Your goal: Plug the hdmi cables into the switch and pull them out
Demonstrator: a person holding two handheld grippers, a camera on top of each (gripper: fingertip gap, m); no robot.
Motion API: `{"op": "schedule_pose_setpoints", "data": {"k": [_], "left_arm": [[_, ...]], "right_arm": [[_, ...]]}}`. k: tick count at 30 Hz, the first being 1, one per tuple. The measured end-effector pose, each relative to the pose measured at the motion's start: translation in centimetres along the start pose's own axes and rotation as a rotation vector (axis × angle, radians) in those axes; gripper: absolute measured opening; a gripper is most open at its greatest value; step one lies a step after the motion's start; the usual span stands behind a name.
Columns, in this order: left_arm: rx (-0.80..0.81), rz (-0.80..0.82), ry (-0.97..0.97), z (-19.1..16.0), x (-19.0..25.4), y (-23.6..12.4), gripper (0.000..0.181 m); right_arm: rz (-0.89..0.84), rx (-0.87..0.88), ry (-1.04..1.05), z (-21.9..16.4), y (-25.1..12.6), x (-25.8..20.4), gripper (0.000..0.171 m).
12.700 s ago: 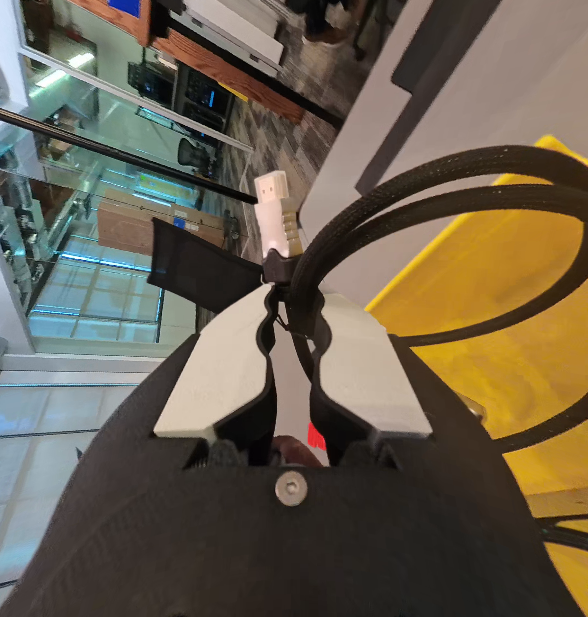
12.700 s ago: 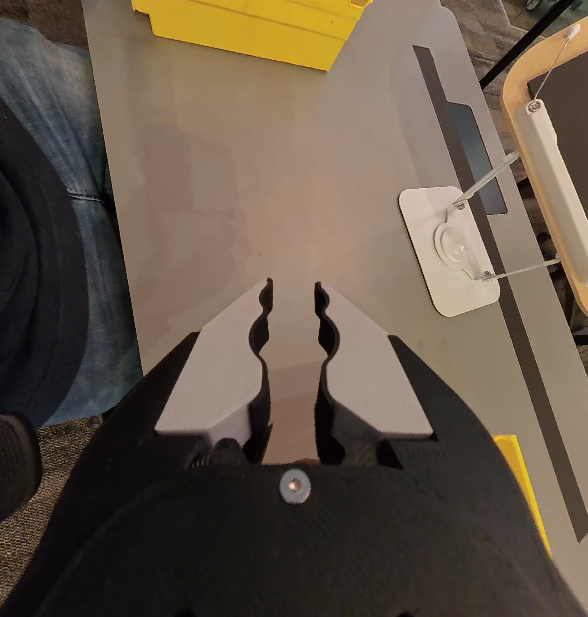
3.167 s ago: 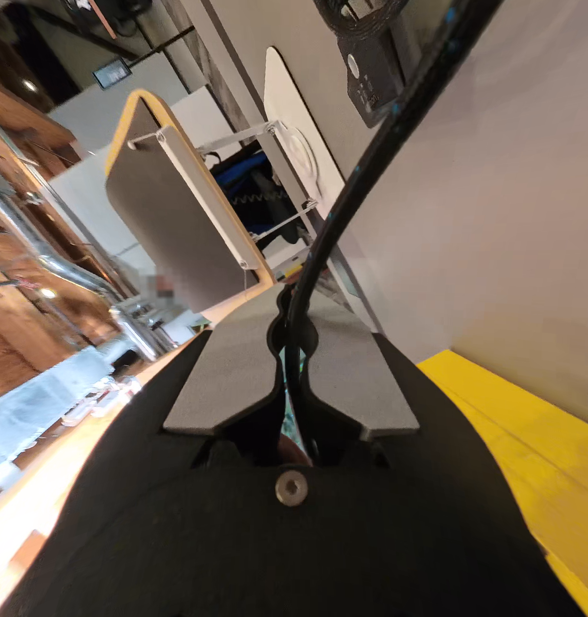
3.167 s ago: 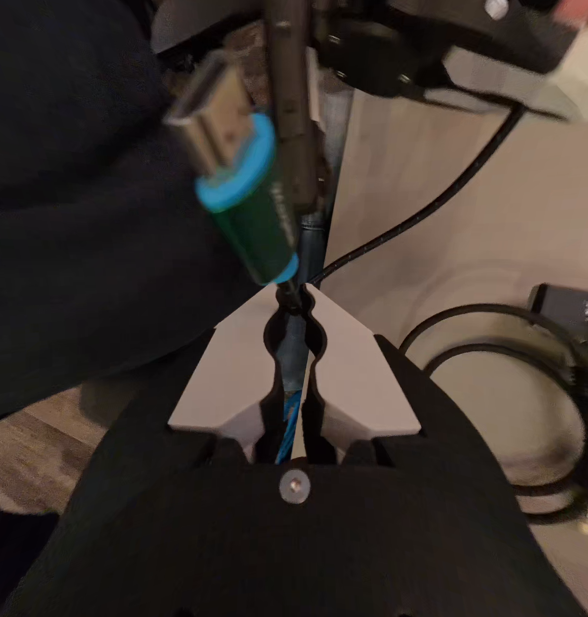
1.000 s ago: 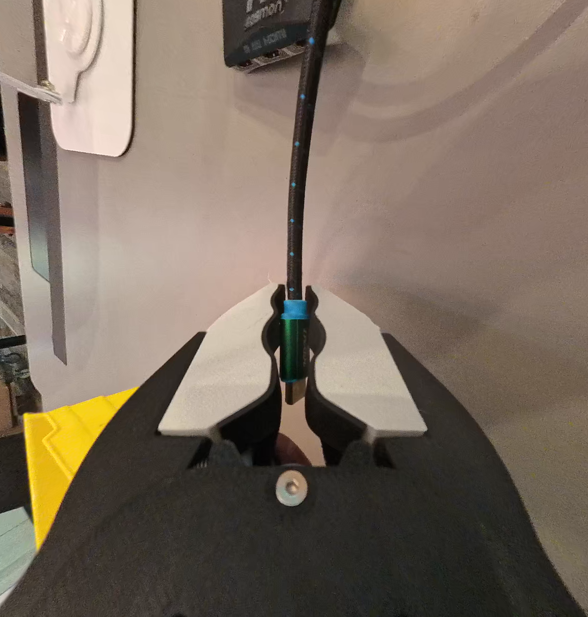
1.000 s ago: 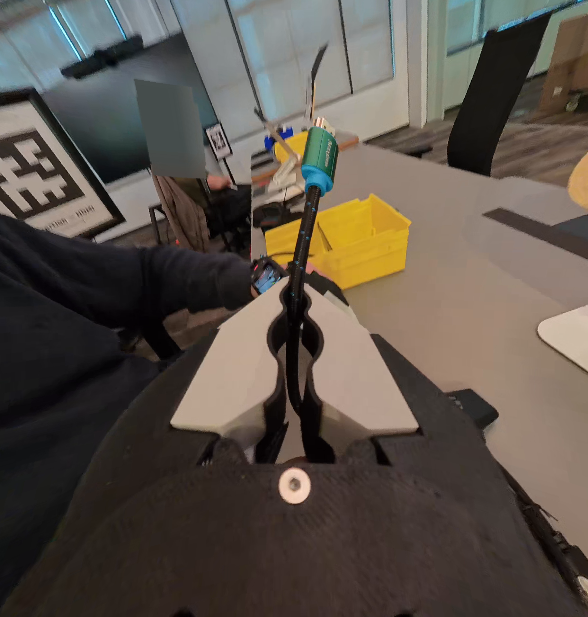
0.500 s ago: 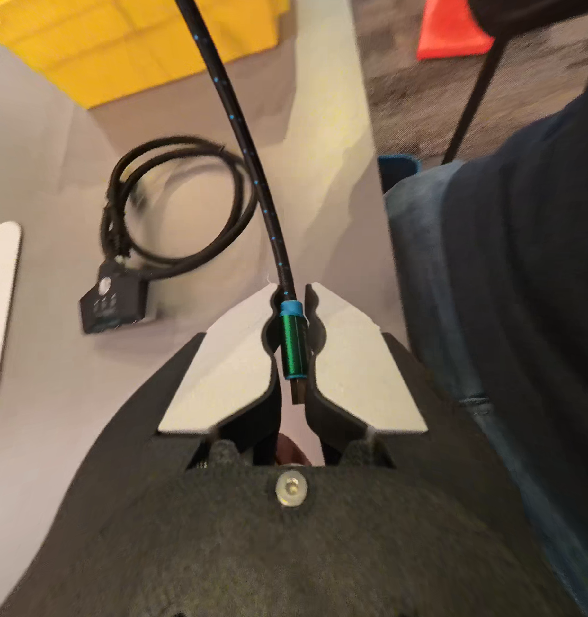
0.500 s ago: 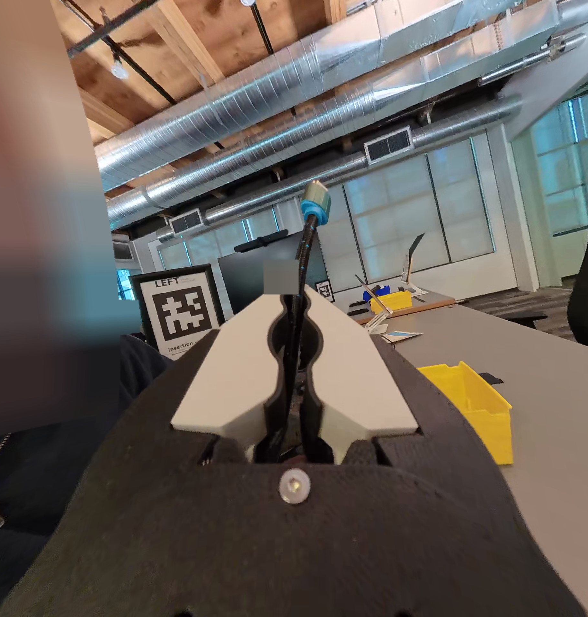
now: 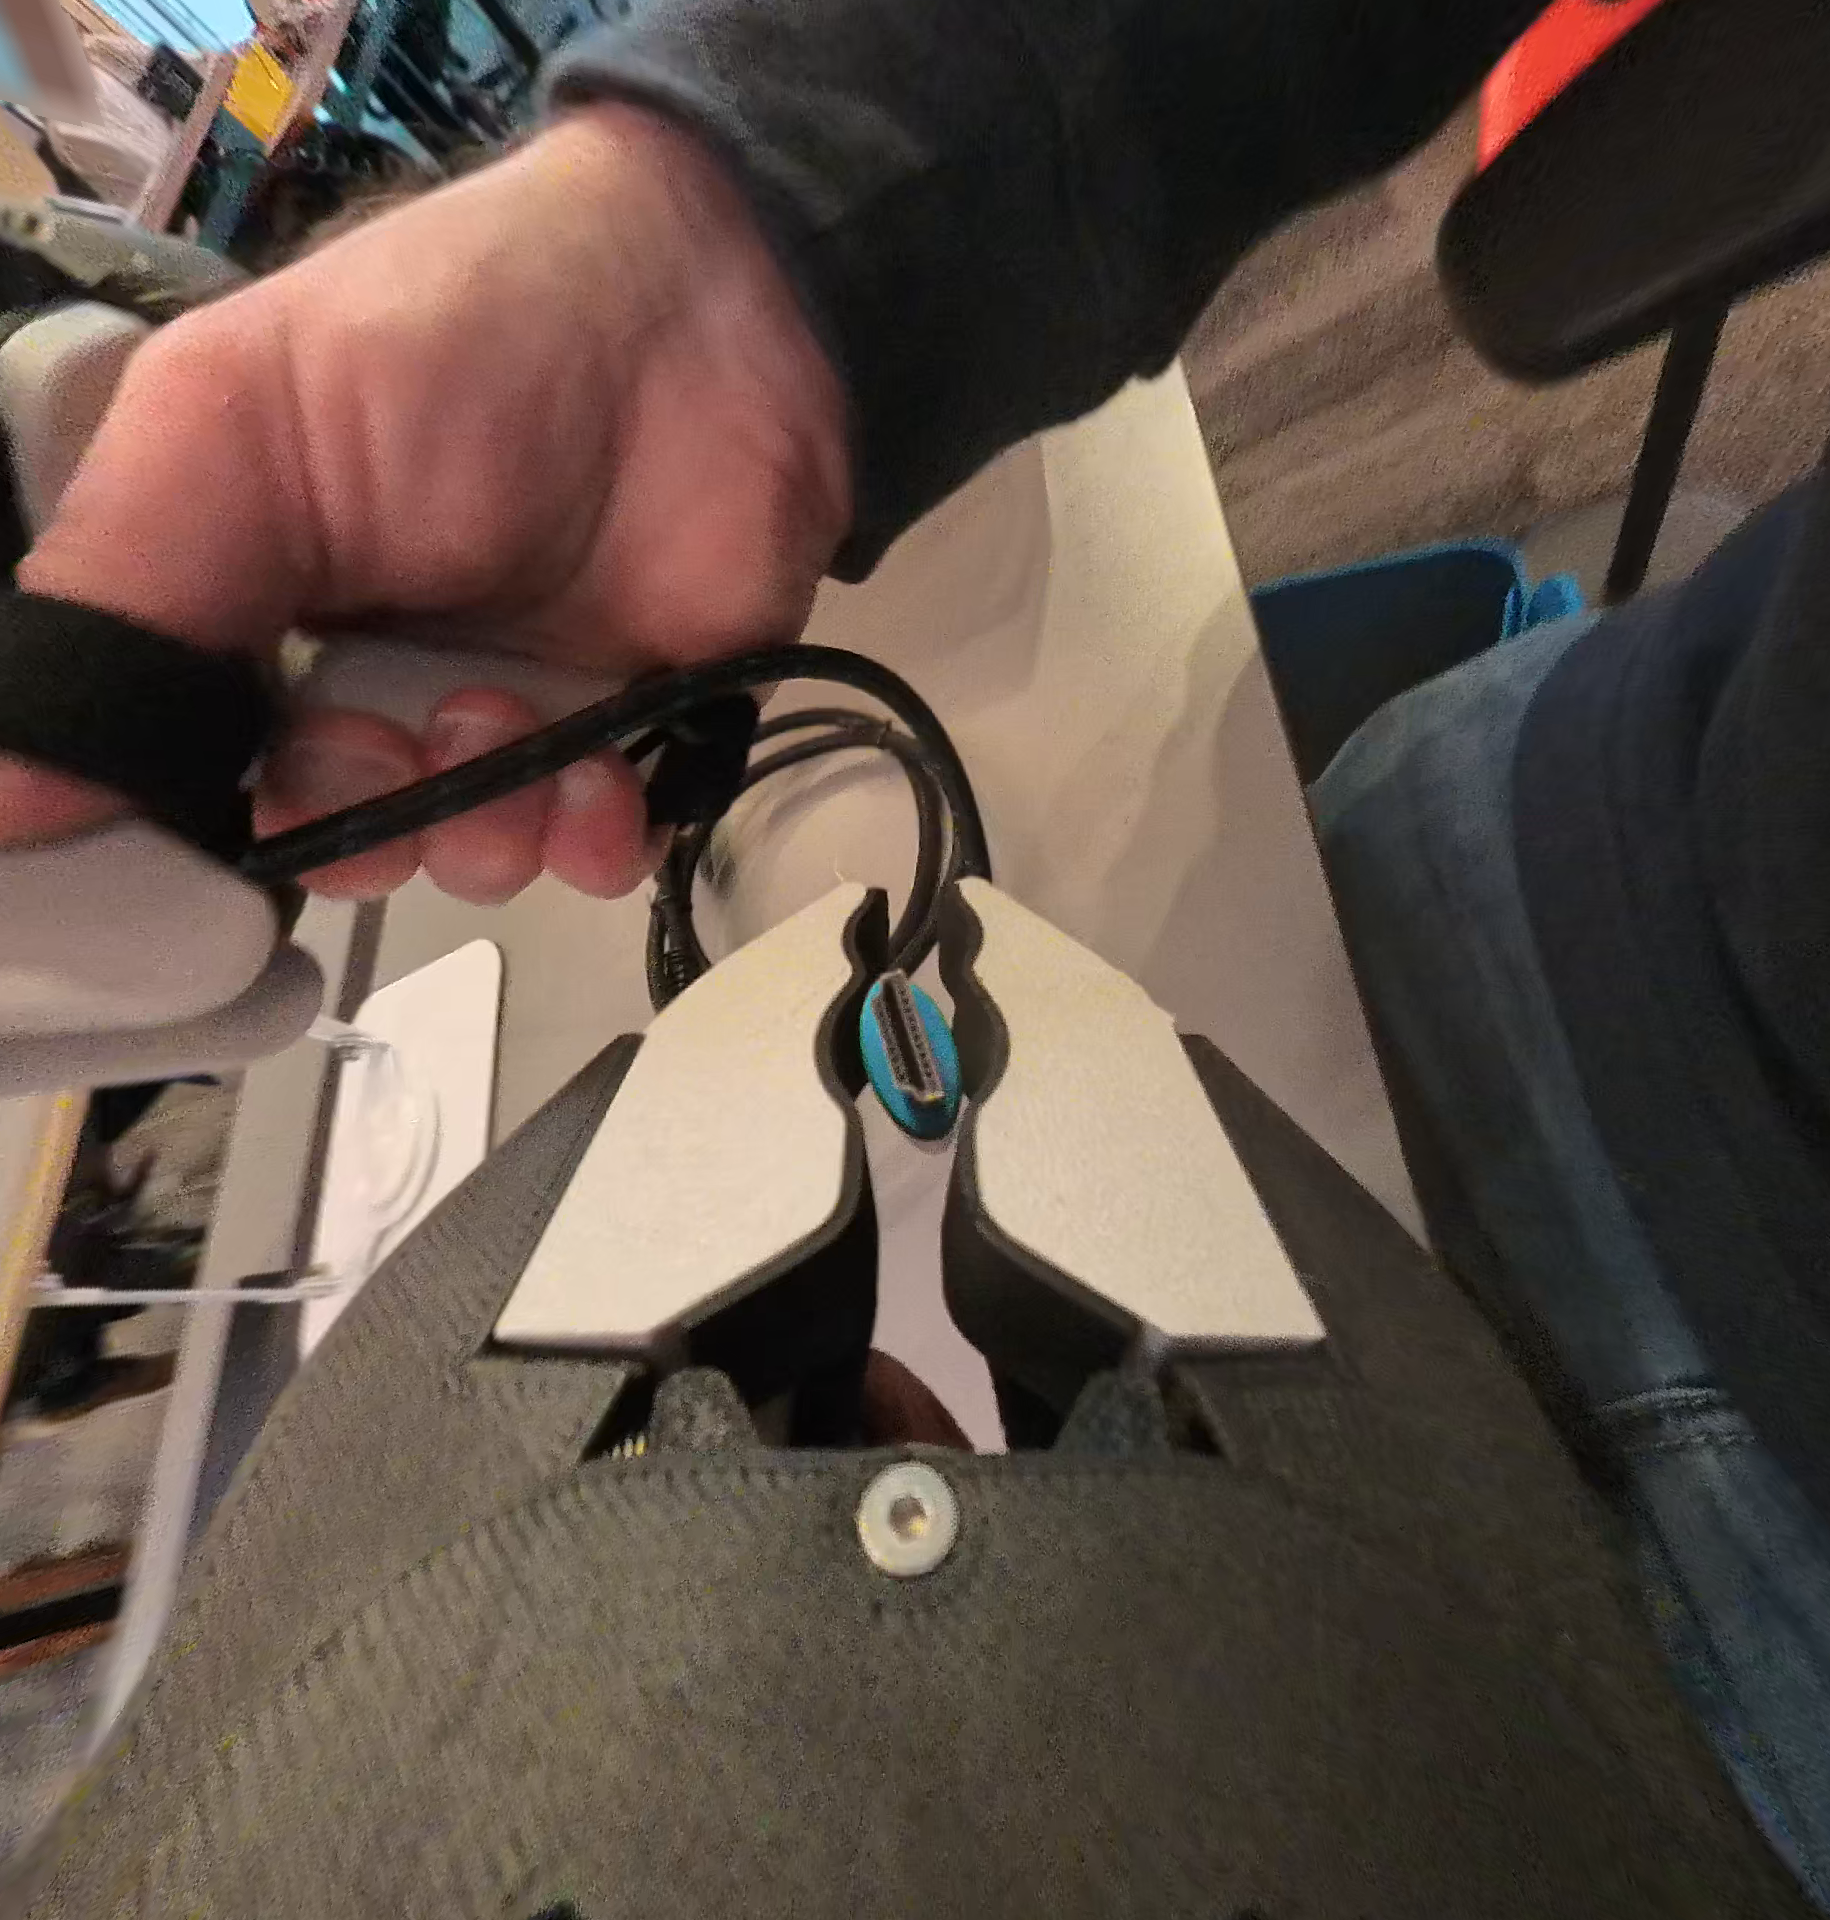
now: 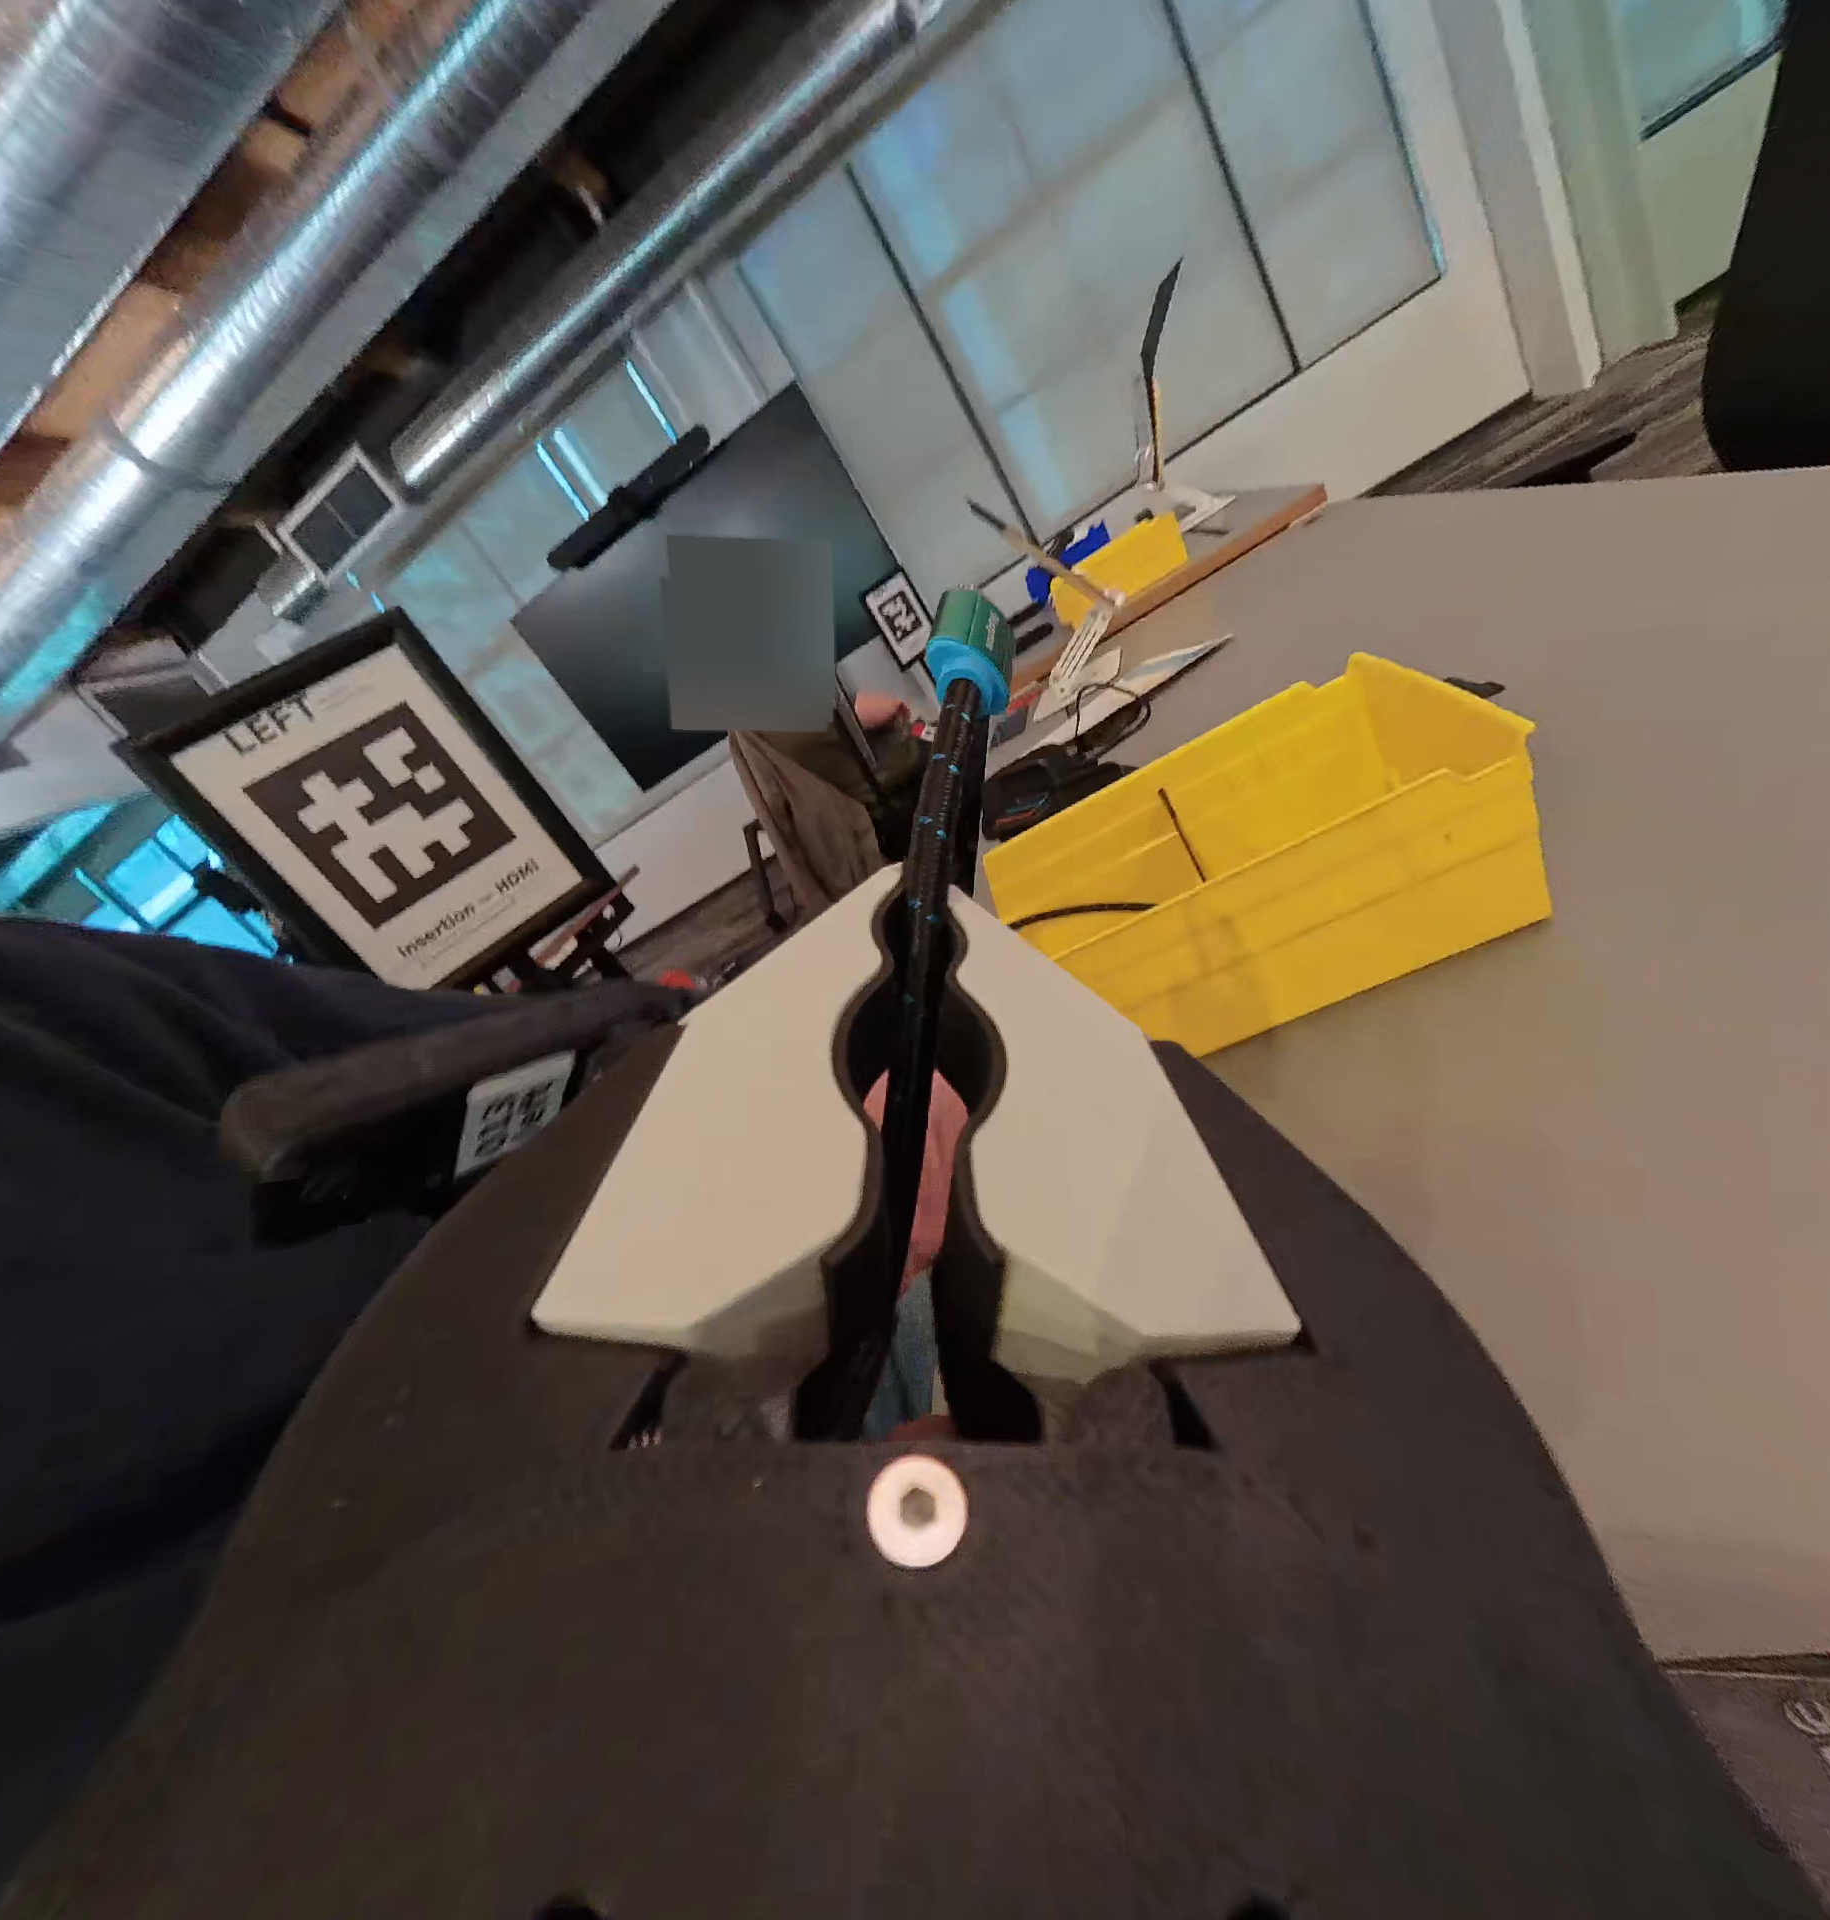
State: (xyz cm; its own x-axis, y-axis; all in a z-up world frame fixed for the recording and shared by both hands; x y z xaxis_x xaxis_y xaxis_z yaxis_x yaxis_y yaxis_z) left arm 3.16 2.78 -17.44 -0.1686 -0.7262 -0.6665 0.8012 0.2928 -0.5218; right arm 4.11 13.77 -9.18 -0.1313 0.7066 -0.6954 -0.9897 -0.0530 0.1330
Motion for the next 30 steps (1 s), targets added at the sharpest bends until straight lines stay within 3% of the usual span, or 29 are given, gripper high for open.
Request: {"op": "schedule_pose_setpoints", "data": {"k": [2, 8, 12, 15, 19, 25, 30], "left_arm": [[-0.057, 0.01, 0.025, -0.4, 0.4, 0.5, 0.009], [-0.231, -0.001, -0.222, -6.7, -0.2, -1.6, 0.012], [-0.34, -0.026, -0.343, -9.8, -1.0, -4.5, 0.035], [-0.271, 0.064, -0.467, -10.0, -3.5, -7.4, 0.041], [-0.047, 0.212, -0.681, -8.3, -7.1, -9.7, 0.042], [0.244, 0.334, -1.036, -6.4, -9.1, -8.5, 0.045], [0.39, 0.365, -1.231, -7.2, -8.2, -7.6, 0.029]], "right_arm": [[-0.014, 0.013, -0.026, 0.1, -0.4, 0.3, 0.0], [-0.012, 0.029, -0.157, 0.6, -3.2, 0.1, 0.0], [-0.022, 0.043, -0.219, 0.8, -4.5, 0.5, 0.0], [-0.065, 0.036, -0.273, 0.2, -4.6, 0.8, 0.0], [-0.211, -0.022, -0.432, -1.2, -3.3, 0.6, 0.0], [-0.587, -0.175, -0.811, -3.8, -0.6, 0.3, 0.0], [-0.76, -0.212, -0.982, -4.6, -0.2, 0.5, 0.0]]}}
Point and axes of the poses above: each gripper's, where its closed fingertips meet, y out along the fingers, z out of its top, x = y × z across the jaws, the point moved 5 cm from there along -y, back along the fingers, and after that the axes turned 12 degrees about y, right-handed, at the moved point
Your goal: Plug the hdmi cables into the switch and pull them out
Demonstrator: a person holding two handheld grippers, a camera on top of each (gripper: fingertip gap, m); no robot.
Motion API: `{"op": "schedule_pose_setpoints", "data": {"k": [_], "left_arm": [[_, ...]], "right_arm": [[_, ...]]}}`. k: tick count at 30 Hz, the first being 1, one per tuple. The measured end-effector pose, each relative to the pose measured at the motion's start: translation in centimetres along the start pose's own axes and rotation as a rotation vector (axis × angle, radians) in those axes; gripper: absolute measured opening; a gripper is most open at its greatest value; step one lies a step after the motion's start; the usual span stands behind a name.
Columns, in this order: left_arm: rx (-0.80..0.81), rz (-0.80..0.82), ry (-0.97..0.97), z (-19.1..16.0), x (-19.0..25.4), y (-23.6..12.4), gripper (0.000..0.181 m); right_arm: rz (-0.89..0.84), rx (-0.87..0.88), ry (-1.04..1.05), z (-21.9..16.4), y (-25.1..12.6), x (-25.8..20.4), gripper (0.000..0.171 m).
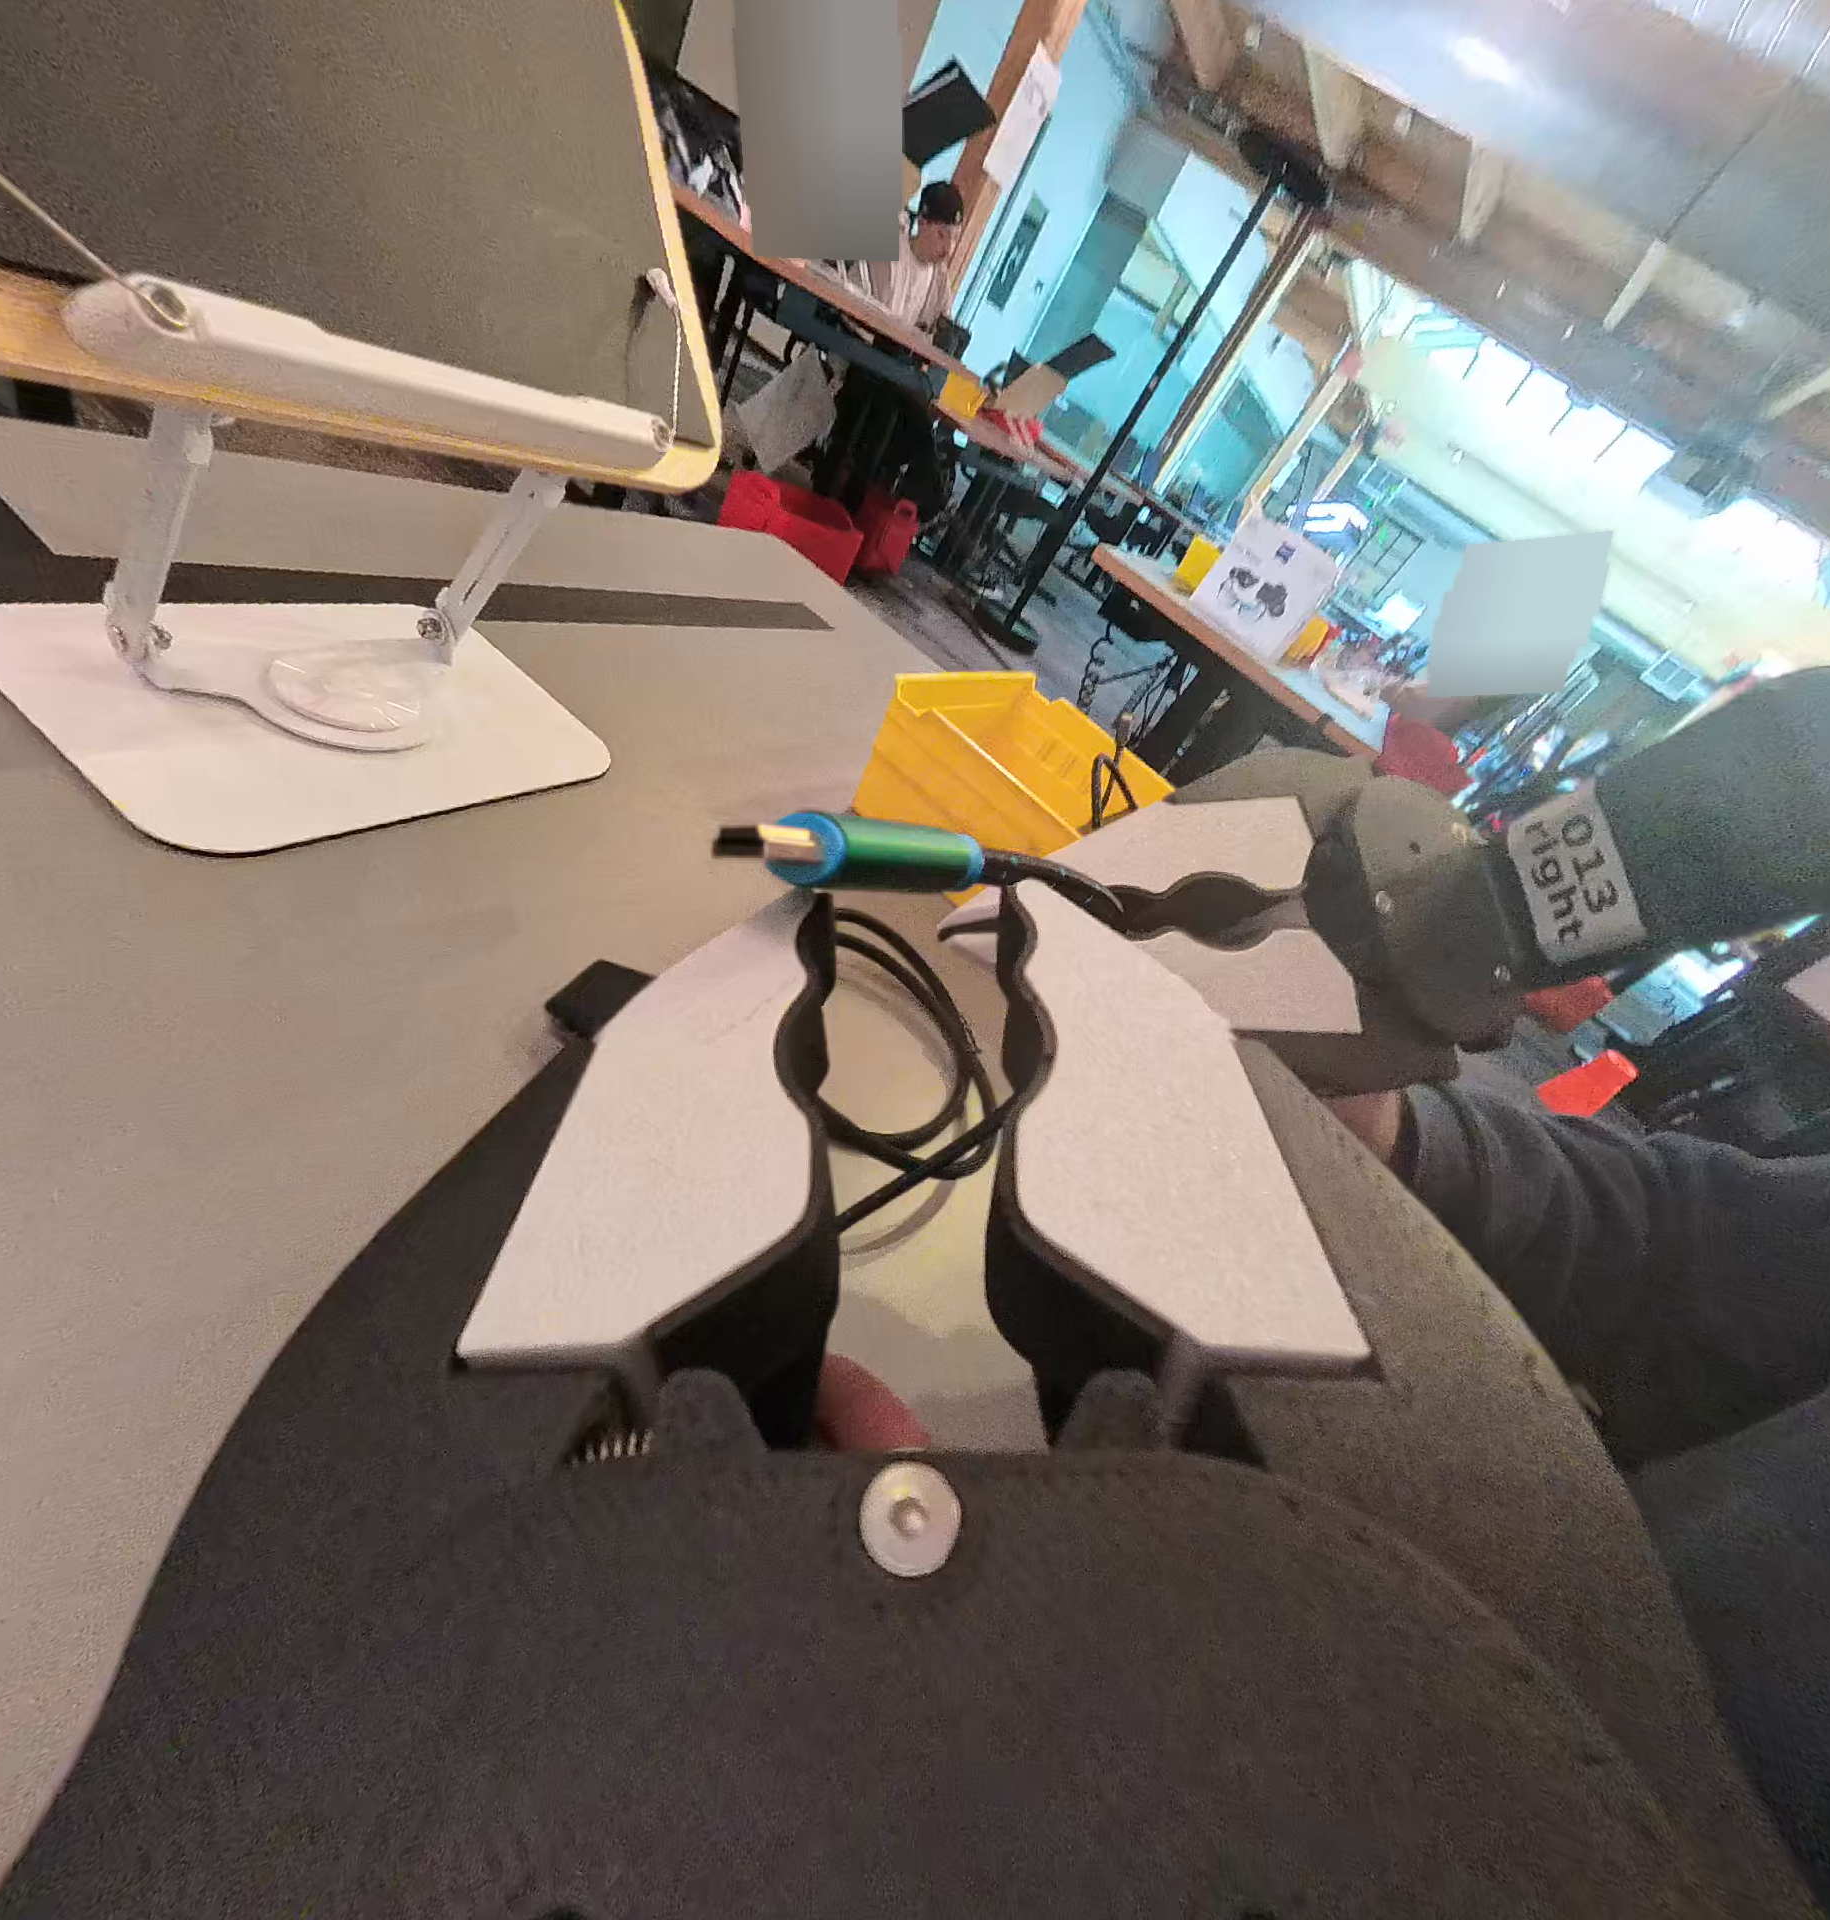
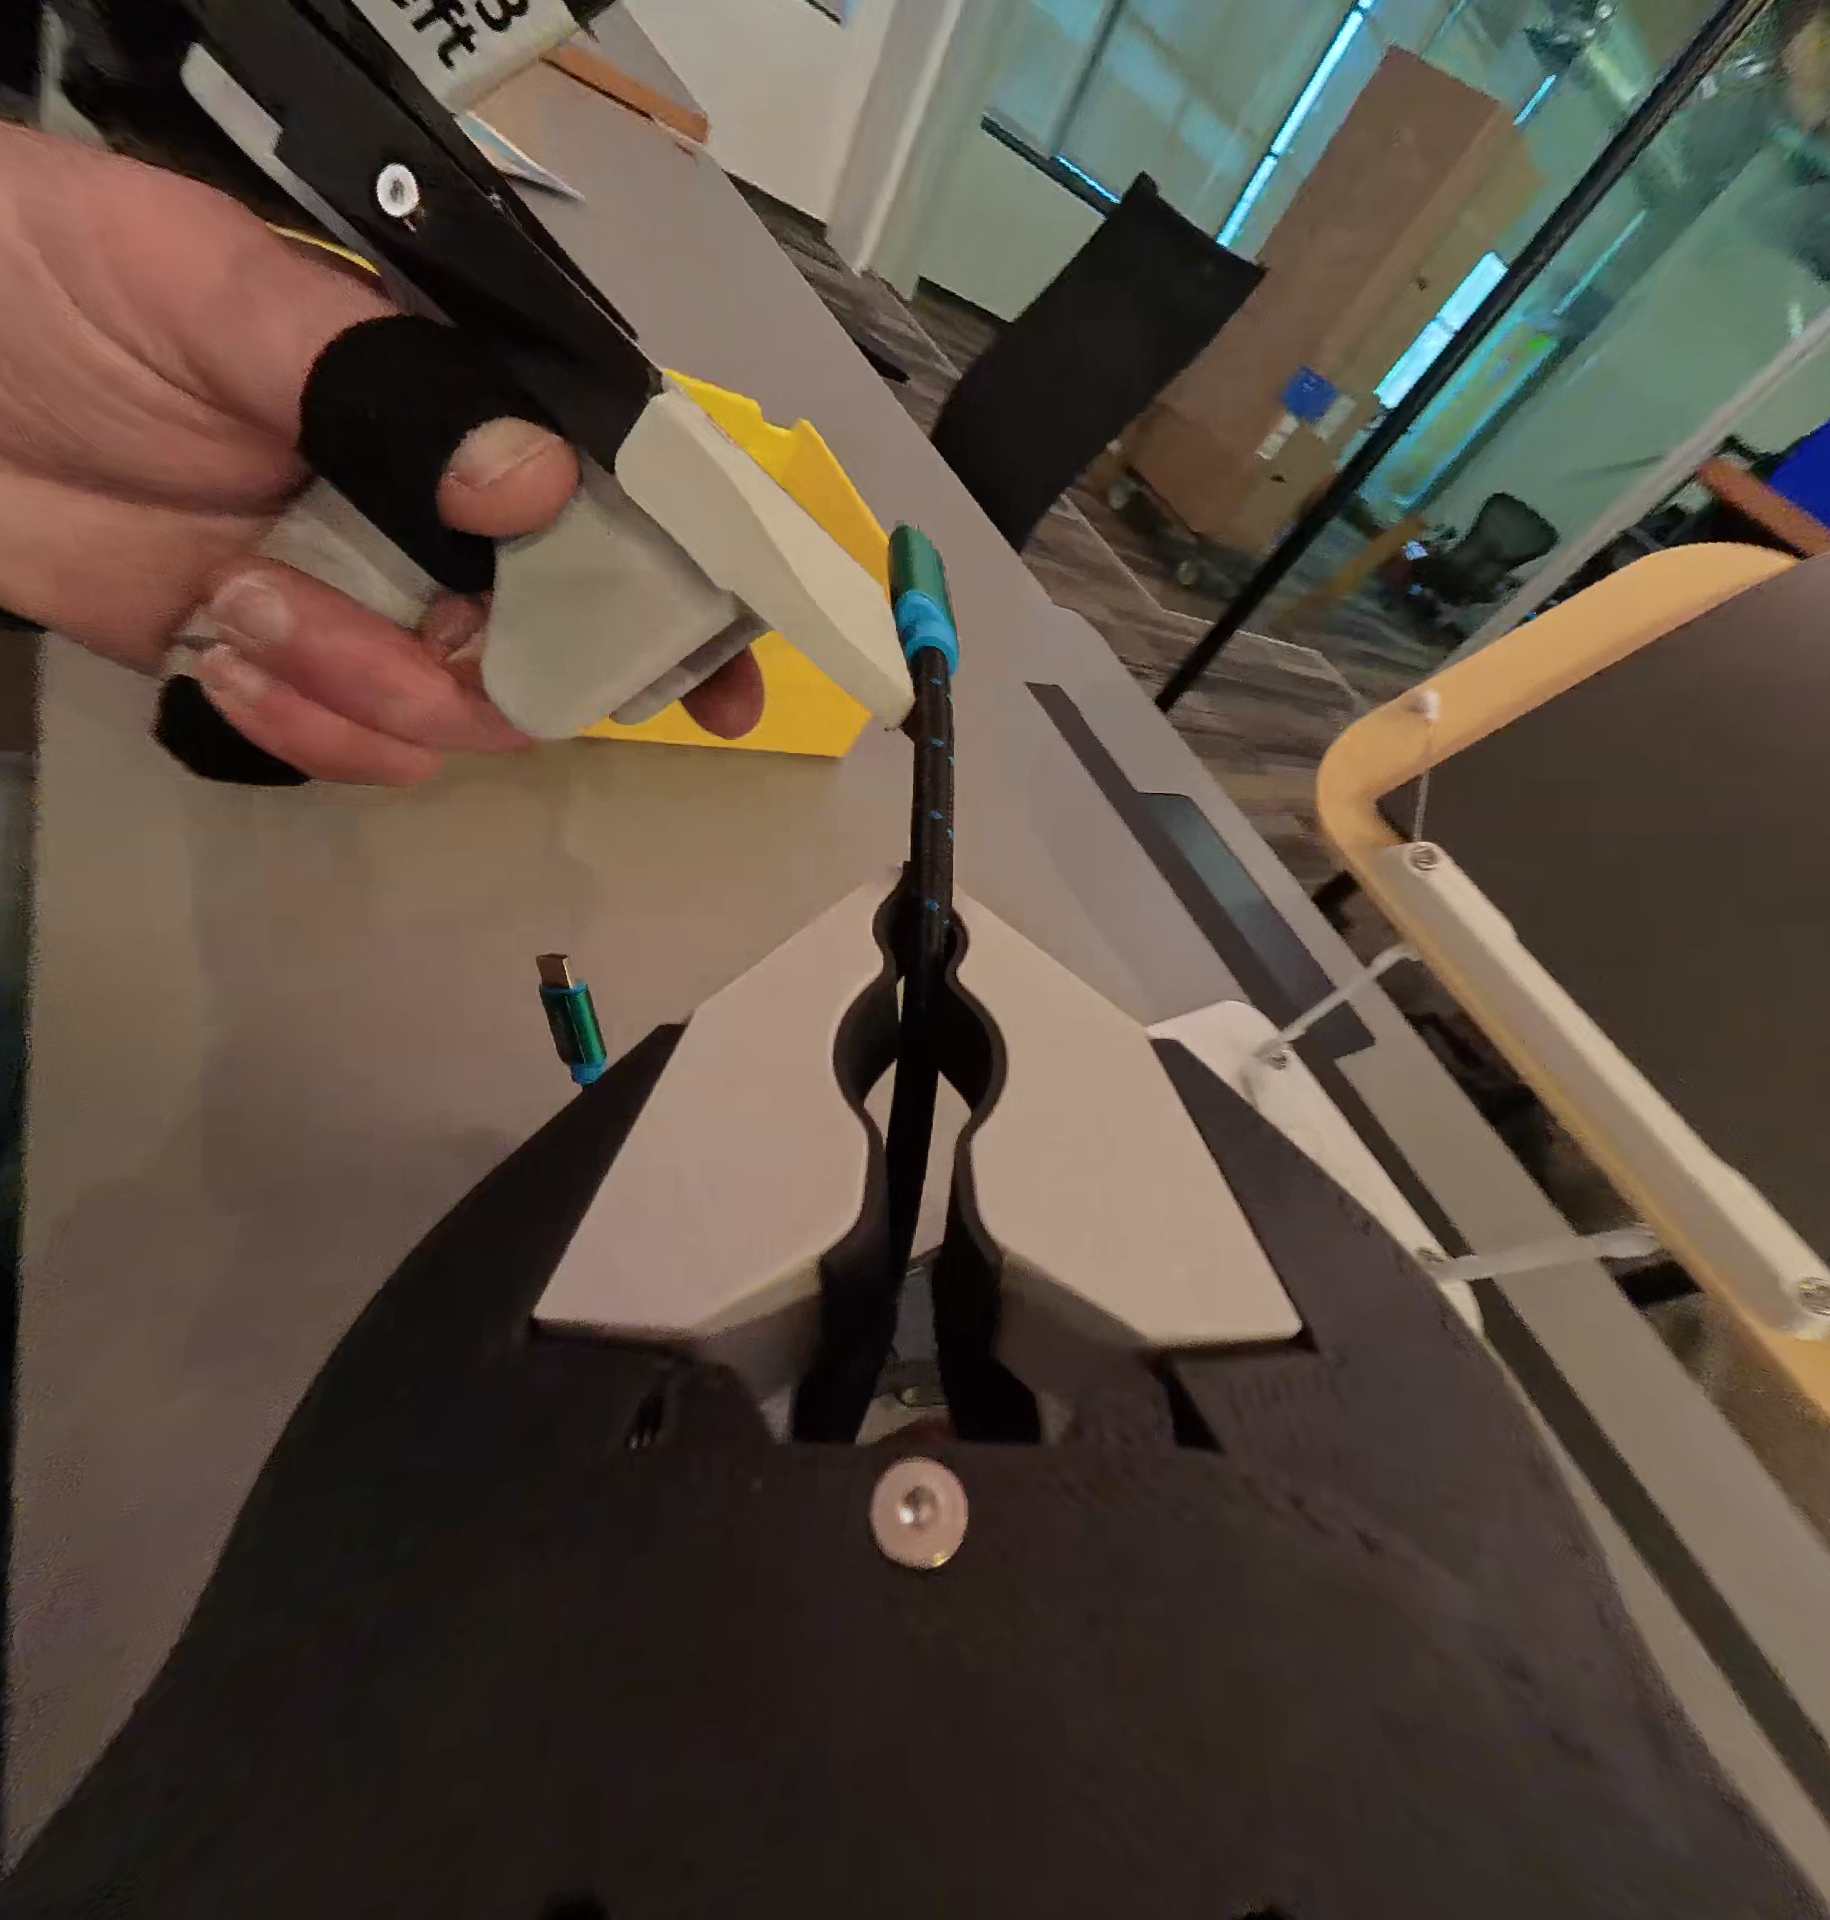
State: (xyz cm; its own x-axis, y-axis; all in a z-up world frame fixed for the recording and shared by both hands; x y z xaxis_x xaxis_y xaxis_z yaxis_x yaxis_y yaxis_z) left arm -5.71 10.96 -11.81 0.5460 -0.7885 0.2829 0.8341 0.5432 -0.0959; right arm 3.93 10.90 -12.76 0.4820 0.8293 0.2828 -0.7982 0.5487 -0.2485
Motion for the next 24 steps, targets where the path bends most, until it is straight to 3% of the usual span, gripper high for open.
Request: {"op": "schedule_pose_setpoints", "data": {"k": [3, 6, 15, 21, 24], "left_arm": [[0.086, -0.023, -0.018, -0.1, 0.4, 0.0, 0.027], [0.149, -0.093, -0.065, 0.0, 0.7, 0.1, 0.037], [0.176, -0.084, -0.142, -0.7, 0.2, -0.3, 0.019], [0.083, -0.19, -0.041, -0.7, 1.3, -0.4, 0.011], [0.02, -0.26, 0.039, -0.4, 2.0, -0.6, 0.011]], "right_arm": [[-0.023, 0.003, -0.03, 0.1, 0.0, -0.1, 0.0], [-0.066, -0.007, -0.107, 0.0, 0.0, -0.4, 0.0], [-0.111, -0.083, -0.286, -0.8, 0.6, -3.0, 0.0], [0.092, -0.124, -0.173, -2.0, 0.8, -4.5, 0.006], [0.295, -0.078, -0.05, -1.4, -0.6, -4.6, 0.022]]}}
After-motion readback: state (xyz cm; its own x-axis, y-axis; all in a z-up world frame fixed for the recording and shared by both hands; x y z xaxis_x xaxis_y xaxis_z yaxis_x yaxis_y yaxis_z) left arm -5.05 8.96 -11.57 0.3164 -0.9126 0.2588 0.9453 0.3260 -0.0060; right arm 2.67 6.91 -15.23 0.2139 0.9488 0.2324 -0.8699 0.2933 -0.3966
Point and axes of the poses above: each gripper's, where its closed fingertips meet, y out along the fingers, z out of its top, x = y × z across the jaws, the point moved 5 cm from there along -y, back along the fingers, and after that the axes turned 12 degrees about y, right-handed, at the moved point
